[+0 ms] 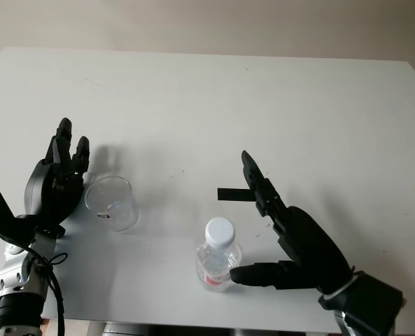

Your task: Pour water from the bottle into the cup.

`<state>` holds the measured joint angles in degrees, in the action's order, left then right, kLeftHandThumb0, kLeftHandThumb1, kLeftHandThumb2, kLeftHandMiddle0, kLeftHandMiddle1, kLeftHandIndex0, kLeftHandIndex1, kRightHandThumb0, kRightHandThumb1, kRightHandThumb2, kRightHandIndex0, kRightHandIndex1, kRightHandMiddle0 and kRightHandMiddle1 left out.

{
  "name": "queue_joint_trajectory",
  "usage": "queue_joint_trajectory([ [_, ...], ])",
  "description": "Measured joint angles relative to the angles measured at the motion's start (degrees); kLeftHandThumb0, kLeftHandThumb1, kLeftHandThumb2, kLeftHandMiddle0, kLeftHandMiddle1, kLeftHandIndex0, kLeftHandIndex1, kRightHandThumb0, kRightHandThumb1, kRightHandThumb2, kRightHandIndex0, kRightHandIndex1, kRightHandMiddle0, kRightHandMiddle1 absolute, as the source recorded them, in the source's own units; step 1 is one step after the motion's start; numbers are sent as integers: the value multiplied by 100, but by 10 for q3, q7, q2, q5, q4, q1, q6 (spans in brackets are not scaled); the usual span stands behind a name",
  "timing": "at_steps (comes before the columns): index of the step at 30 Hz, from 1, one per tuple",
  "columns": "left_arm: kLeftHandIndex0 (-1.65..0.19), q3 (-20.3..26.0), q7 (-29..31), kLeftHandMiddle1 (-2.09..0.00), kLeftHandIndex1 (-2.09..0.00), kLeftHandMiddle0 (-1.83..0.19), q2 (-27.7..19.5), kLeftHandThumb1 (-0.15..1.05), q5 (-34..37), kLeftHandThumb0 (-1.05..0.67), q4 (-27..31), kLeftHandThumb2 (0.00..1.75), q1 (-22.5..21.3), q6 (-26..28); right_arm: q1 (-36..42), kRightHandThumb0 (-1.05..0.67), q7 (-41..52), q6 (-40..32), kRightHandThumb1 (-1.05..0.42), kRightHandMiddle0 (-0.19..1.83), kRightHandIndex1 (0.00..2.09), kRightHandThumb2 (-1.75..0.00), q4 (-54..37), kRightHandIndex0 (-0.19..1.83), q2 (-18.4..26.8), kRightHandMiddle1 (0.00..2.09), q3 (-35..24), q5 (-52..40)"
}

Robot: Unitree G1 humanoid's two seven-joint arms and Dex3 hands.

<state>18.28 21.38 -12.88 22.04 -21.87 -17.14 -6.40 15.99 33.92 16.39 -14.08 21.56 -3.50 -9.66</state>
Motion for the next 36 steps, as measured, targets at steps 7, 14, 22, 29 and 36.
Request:
queue_joint_trajectory([
  [7,19,0,-1,-4,0,19,0,105,0,-83,0,60,0,2,3,-88,3,-21,-89,-19,0,-5,-7,-19,8,0,6,-8],
  [14,19,1,1,-4,0,19,-6,105,1,-83,0,60,-2,4,-15,-89,9,-6,-89,-19,0,-5,3,-19,9,0,39,12],
  [22,19,1,-4,-5,-1,19,-9,105,1,-82,0,61,-6,9,-72,-92,30,15,-88,-19,0,-5,69,-19,2,0,80,12],
  [29,19,0,-7,-3,0,19,-9,105,0,-82,1,62,-6,10,-113,-95,55,15,-90,-19,0,-6,94,-19,2,0,108,12],
  [36,19,0,-17,-5,-1,18,-9,105,0,-82,5,60,-7,12,-142,-88,89,-1,-85,-19,0,-4,105,-19,-5,0,126,-25],
])
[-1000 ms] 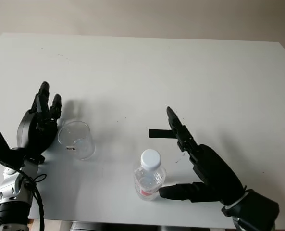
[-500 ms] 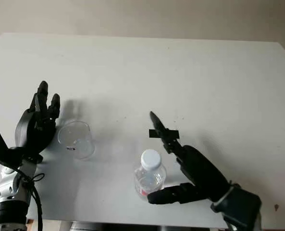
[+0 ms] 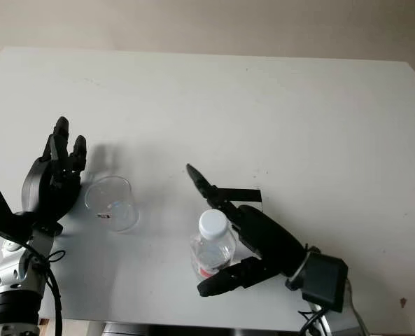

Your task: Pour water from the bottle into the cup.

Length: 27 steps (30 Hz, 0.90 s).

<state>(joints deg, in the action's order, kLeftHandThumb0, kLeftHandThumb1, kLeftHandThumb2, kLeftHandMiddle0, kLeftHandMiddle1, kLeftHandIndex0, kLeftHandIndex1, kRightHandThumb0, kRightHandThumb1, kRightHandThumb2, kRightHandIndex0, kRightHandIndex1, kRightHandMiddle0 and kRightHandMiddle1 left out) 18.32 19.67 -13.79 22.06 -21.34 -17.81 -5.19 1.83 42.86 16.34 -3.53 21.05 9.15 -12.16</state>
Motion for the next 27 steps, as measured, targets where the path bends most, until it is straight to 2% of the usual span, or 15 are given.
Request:
queue_joint_trajectory([
  [3,19,0,-4,-5,-2,18,0,105,0,-83,1,58,0,0,-6,-81,10,-20,-82,-12,2,-4,2,-16,-2,4,3,-13],
  [6,19,0,-5,-5,-2,19,0,105,0,-83,5,59,0,0,-21,-77,21,-53,-81,10,13,-4,2,8,-1,15,11,-15],
  [9,19,0,-5,-5,-3,18,0,105,0,-82,5,59,0,0,-37,-64,30,-69,-80,37,27,-5,2,35,3,30,17,-9],
  [10,19,0,-5,-5,-3,18,0,105,0,-82,5,59,0,0,-41,-57,33,-69,-81,40,52,-5,3,37,4,52,18,-7],
  [13,19,0,-6,-5,-3,18,0,105,0,-83,6,58,0,0,-50,-45,47,-69,-83,32,115,-5,6,30,4,121,19,-8],
  [15,19,0,-6,-4,-1,19,0,105,0,-82,7,58,0,0,-55,-38,56,-71,-86,36,169,-6,13,36,4,176,20,-12],
  [17,19,1,-6,-4,0,19,0,105,1,-81,8,59,0,0,-61,-37,63,-72,-88,38,198,-6,15,39,4,202,21,-12],
  [19,19,1,-5,-3,0,19,0,105,2,-80,9,59,0,0,-67,-38,65,-73,-90,50,206,-6,14,54,7,207,25,-3],
  [20,19,1,-4,-2,0,19,0,105,2,-80,9,59,0,0,-69,-35,65,-73,-91,60,208,-6,13,78,9,209,26,4],
  [21,19,1,-4,-2,0,19,0,105,3,-80,10,60,0,0,-70,-35,65,-73,-92,64,209,-6,10,87,11,209,27,9],
  [24,19,4,-2,-1,0,19,0,105,5,-80,12,59,0,0,-72,-32,65,-66,-94,77,209,-6,5,107,14,209,29,19],
  [27,19,5,-2,-2,0,19,0,105,6,-81,14,60,1,-1,-72,-34,66,-45,-98,90,209,-6,5,118,15,209,32,27],
])
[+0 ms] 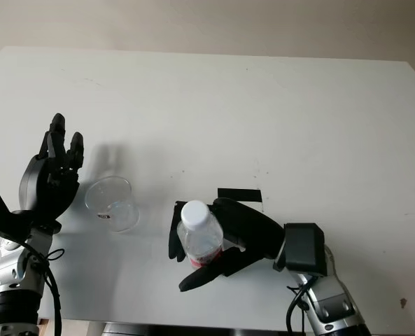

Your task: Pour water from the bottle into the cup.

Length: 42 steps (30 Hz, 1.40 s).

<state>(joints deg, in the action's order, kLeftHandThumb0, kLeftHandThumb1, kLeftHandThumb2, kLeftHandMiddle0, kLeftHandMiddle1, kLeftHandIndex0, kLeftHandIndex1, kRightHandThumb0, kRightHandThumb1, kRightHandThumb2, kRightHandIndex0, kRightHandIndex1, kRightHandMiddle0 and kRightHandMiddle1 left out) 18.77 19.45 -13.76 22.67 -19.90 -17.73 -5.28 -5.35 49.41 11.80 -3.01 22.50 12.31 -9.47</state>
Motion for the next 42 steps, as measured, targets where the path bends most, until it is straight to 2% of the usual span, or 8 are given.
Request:
queue_joint_trajectory([
  [5,19,0,-3,-3,0,19,1,105,0,-80,4,60,1,-3,8,-36,-29,1,-100,94,209,-6,-1,122,-7,209,-1,1],
  [14,19,0,-4,-3,0,19,8,105,0,-82,3,60,1,-7,-1,-27,-233,9,-105,74,209,-16,15,132,-64,209,-22,117],
  [18,19,-4,-3,-4,0,19,11,105,-5,-82,1,60,2,-16,-93,-20,-288,24,-105,67,209,-20,105,143,-80,209,-37,144],
  [21,19,-5,-4,-3,0,19,14,105,-6,-81,1,61,3,-18,-180,-15,-344,56,-105,97,209,-23,184,148,-85,209,-39,193],
  [23,19,-6,-4,-2,0,19,17,105,-6,-81,0,61,3,-19,-250,-12,-388,71,-105,113,209,-21,257,138,-85,209,-37,233],
  [25,19,-7,-3,-1,0,19,18,105,-6,-81,-1,61,4,-20,-318,-11,-434,89,-105,105,209,-18,328,122,-80,209,-30,278],
  [32,19,-8,-5,-1,0,19,19,105,-6,-82,4,61,4,-19,-464,-13,-540,125,-104,55,209,-14,505,97,-61,209,25,399],
  [42,19,-10,-11,-1,0,19,23,105,-7,-83,6,60,4,-20,-584,-13,-668,141,-104,53,209,-11,641,100,-57,209,120,519],
])
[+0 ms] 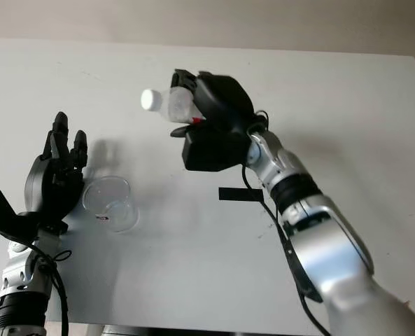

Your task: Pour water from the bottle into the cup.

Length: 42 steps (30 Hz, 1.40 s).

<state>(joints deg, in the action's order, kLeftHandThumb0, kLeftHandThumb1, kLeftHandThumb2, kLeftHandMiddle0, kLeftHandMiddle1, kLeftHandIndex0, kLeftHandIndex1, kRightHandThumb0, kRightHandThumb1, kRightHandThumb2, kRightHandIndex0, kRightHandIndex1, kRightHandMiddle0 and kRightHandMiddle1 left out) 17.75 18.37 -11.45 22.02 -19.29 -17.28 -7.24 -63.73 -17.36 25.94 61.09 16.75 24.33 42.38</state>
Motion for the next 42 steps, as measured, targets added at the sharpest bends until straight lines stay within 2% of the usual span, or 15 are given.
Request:
queue_joint_trajectory([
  [3,19,0,-1,0,0,19,0,105,0,-83,0,61,0,0,-16,-17,-28,9,-103,58,209,-10,18,102,0,209,24,22],
  [9,19,0,-3,-2,0,19,0,105,-1,-84,0,61,0,0,-35,-20,-83,33,-104,73,209,-11,44,121,-5,209,57,47],
  [26,19,-5,-3,-2,0,19,1,105,-5,-84,-3,61,0,-11,-53,-17,-148,81,-99,76,209,-20,24,116,-19,209,102,74],
  [27,19,-5,-3,-2,0,19,1,105,-5,-84,-3,61,0,-11,-53,-19,-153,83,-98,70,209,-20,20,112,-19,209,107,80],
  [28,19,-6,-3,-2,0,19,2,105,-5,-84,-3,60,0,-11,-53,-22,-158,86,-98,51,209,-19,17,108,-19,208,112,87],
  [30,19,-7,-3,-1,0,19,2,105,-5,-84,-3,60,0,-11,-53,-24,-176,96,-99,43,209,-16,13,106,-19,209,120,98],
  [31,19,-7,-3,-1,0,19,2,105,-5,-84,-3,60,0,-11,-53,-23,-193,101,-99,52,209,-16,11,107,-18,209,127,108],
  [32,19,-7,-3,-1,0,19,2,105,-5,-84,-3,60,0,-11,-53,-23,-210,107,-100,71,209,-19,9,107,-18,209,133,117],
  [33,19,-7,-3,-1,0,19,2,105,-5,-84,-3,60,0,-11,-53,-23,-224,112,-97,83,209,-26,6,106,-17,209,139,126],
  [35,19,-7,-2,0,0,19,2,105,-4,-84,-3,60,0,-12,-53,-25,-248,121,-87,93,209,-48,1,98,-15,209,152,145],
  [36,19,-7,-1,0,0,19,2,105,-4,-84,-3,60,0,-13,-53,-25,-256,123,-84,93,209,-53,-2,97,-13,209,159,155],
  [37,19,-7,-1,-1,0,19,2,105,-4,-84,-3,59,0,-13,-53,-26,-264,124,-83,93,209,-53,-3,100,-11,209,165,164],
  [39,19,-7,-1,-2,0,19,3,105,-4,-84,-3,59,0,-15,-53,-29,-278,124,-92,89,209,-37,-6,109,-5,209,177,182],
  [42,19,-7,-2,-3,0,19,4,105,-4,-84,-3,59,0,-15,-53,-34,-292,121,-101,67,209,-17,-14,105,3,209,189,204],
])
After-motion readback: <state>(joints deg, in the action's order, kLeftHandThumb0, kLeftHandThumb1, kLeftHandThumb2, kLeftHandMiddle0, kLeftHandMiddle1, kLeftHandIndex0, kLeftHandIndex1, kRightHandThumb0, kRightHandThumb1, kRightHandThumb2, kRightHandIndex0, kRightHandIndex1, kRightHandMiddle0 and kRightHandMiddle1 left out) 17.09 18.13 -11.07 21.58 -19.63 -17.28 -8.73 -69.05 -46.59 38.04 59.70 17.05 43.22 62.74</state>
